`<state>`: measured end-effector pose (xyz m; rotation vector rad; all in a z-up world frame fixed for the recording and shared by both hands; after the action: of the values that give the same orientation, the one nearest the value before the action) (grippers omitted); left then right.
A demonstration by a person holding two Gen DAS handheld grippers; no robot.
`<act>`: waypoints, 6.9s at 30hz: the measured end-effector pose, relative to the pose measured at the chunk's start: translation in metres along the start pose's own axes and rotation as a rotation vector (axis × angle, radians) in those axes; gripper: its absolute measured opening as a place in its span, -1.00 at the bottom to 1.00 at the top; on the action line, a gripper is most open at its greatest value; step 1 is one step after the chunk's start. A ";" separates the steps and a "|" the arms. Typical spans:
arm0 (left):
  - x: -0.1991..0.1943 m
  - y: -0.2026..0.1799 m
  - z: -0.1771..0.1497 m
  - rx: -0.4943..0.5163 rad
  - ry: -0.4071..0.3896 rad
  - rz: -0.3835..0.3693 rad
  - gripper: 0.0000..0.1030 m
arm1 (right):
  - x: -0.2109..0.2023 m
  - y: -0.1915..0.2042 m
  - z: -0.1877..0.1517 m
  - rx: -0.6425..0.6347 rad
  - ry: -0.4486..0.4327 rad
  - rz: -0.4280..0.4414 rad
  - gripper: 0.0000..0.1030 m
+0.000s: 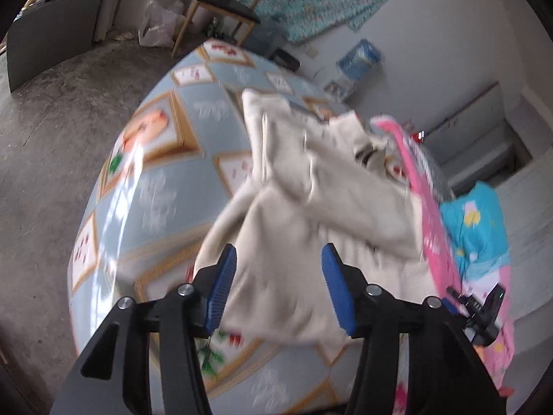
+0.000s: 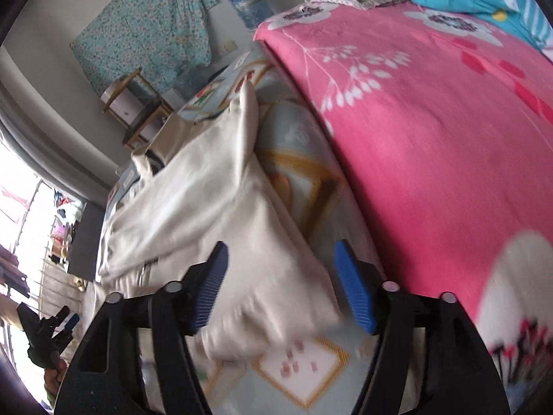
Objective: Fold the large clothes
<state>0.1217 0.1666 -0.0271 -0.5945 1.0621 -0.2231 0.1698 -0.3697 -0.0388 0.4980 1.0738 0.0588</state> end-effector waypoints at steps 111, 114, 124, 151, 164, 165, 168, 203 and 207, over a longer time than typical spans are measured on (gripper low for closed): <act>0.086 -0.090 -0.083 0.510 0.074 0.303 0.17 | 0.091 0.185 -0.115 -0.560 0.207 -0.034 -0.57; 0.084 -0.087 -0.082 0.516 0.058 0.323 -0.08 | 0.089 0.186 -0.117 -0.561 0.198 -0.026 -0.80; 0.058 -0.068 -0.071 0.488 -0.016 0.361 -1.00 | 0.056 0.195 -0.112 -0.574 0.084 -0.013 -0.95; 0.063 -0.039 -0.026 0.411 -0.001 0.448 -0.32 | 0.072 0.208 -0.076 -0.580 0.049 0.033 -0.96; 0.015 -0.055 -0.012 0.491 -0.288 0.600 -1.00 | 0.059 0.219 -0.073 -0.625 -0.061 0.033 -0.97; 0.018 -0.047 -0.007 0.470 -0.277 0.608 -1.00 | 0.067 0.217 -0.073 -0.620 -0.050 0.028 -0.97; 0.030 -0.022 0.000 0.378 -0.202 0.579 -1.00 | 0.100 0.207 -0.075 -0.605 0.016 0.006 -0.97; 0.149 -0.147 -0.055 0.585 0.152 0.042 -0.98 | 0.040 0.041 0.006 -0.202 0.033 -0.087 -0.10; 0.149 -0.150 -0.057 0.603 0.140 0.068 -0.98 | 0.049 0.046 0.006 -0.283 0.056 -0.134 -0.99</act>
<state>0.1600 -0.0431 -0.0755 0.0006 1.0793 -0.5075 0.2075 -0.3172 -0.0577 0.1700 1.1304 0.1055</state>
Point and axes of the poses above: each gripper's, at about its wrist camera, not at the fingertips, and x roughly the way its jaws point, y to its left, z to its top, the point moved 4 cm from there along x, roughly the way its jaws point, and after that the axes turned 7 degrees about y, right-handed, at the moved point
